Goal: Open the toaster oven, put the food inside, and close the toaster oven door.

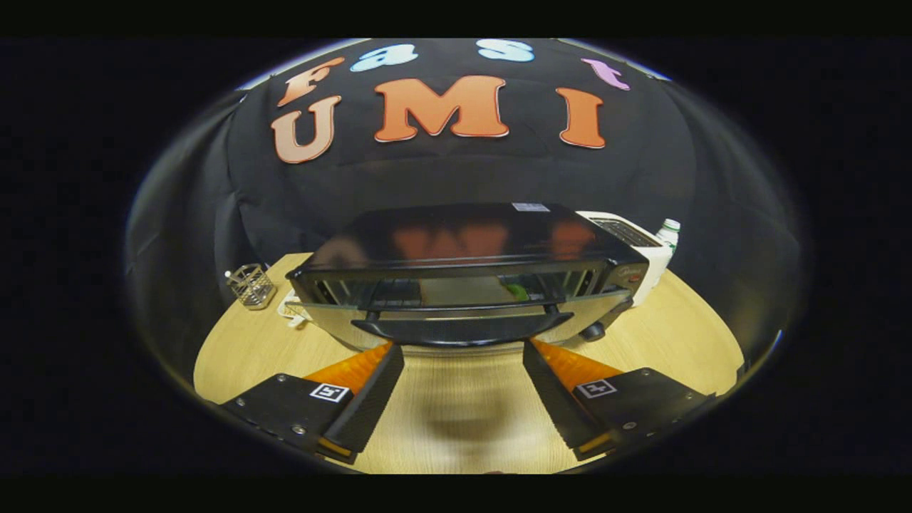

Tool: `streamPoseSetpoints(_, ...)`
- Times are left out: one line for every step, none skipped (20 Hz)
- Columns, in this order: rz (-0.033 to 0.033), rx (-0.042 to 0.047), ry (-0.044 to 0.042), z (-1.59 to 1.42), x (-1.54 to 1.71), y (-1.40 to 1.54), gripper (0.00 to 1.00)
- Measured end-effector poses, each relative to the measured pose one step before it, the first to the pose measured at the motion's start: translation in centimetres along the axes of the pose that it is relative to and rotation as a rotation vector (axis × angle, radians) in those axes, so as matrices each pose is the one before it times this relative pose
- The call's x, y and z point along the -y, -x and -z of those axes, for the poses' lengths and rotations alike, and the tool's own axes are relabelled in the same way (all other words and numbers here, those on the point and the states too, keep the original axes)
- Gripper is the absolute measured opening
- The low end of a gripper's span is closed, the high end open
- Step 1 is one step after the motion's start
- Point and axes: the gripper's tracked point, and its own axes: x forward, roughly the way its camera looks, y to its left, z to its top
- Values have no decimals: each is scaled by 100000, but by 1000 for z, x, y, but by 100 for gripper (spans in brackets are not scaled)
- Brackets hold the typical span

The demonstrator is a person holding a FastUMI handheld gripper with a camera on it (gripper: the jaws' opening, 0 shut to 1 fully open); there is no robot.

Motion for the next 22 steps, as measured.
streamPoseSetpoints(194, 860, -335, -471, 58, -107, 100)
streamPoseSetpoints(25, 271, -393, -345, 36, 98, 100)
streamPoseSetpoints(-4, 546, -354, -293, 104, 282, 100)
streamPoseSetpoints(43, 408, -308, -272, 117, 291, 100)
streamPoseSetpoints(-355, 655, -403, -383, 76, 486, 100)
streamPoseSetpoints(-25, 969, -434, -604, 151, 444, 100)
streamPoseSetpoints(4, 1551, -217, -948, 154, 565, 100)
streamPoseSetpoints(209, 1921, -139, -963, 383, 555, 100)
streamPoseSetpoints(127, 2165, 117, -1236, 285, 610, 99)
streamPoseSetpoints(105, 2656, 395, -1485, 184, 828, 100)
streamPoseSetpoints(470, 2776, 684, -1493, 467, 678, 99)
streamPoseSetpoints(778, 3177, 910, -1996, 402, 765, 99)
streamPoseSetpoints(818, 3200, 778, -1633, 690, 620, 99)
streamPoseSetpoints(733, 3169, 595, -1789, 631, 596, 99)
streamPoseSetpoints(795, 3026, 184, -1714, 622, 598, 99)
streamPoseSetpoints(684, 3282, -609, -1686, 649, 662, 99)
streamPoseSetpoints(757, 3015, -336, -1718, 702, 577, 99)
streamPoseSetpoints(944, 2637, -244, -1282, 689, 471, 99)
streamPoseSetpoints(979, 2475, -284, -1413, 829, 556, 99)
streamPoseSetpoints(911, 2306, -252, -1433, 811, 704, 99)
streamPoseSetpoints(1213, 2122, -278, -1141, 882, 508, 99)
streamPoseSetpoints(1080, 1789, 2, -1194, 854, 672, 99)
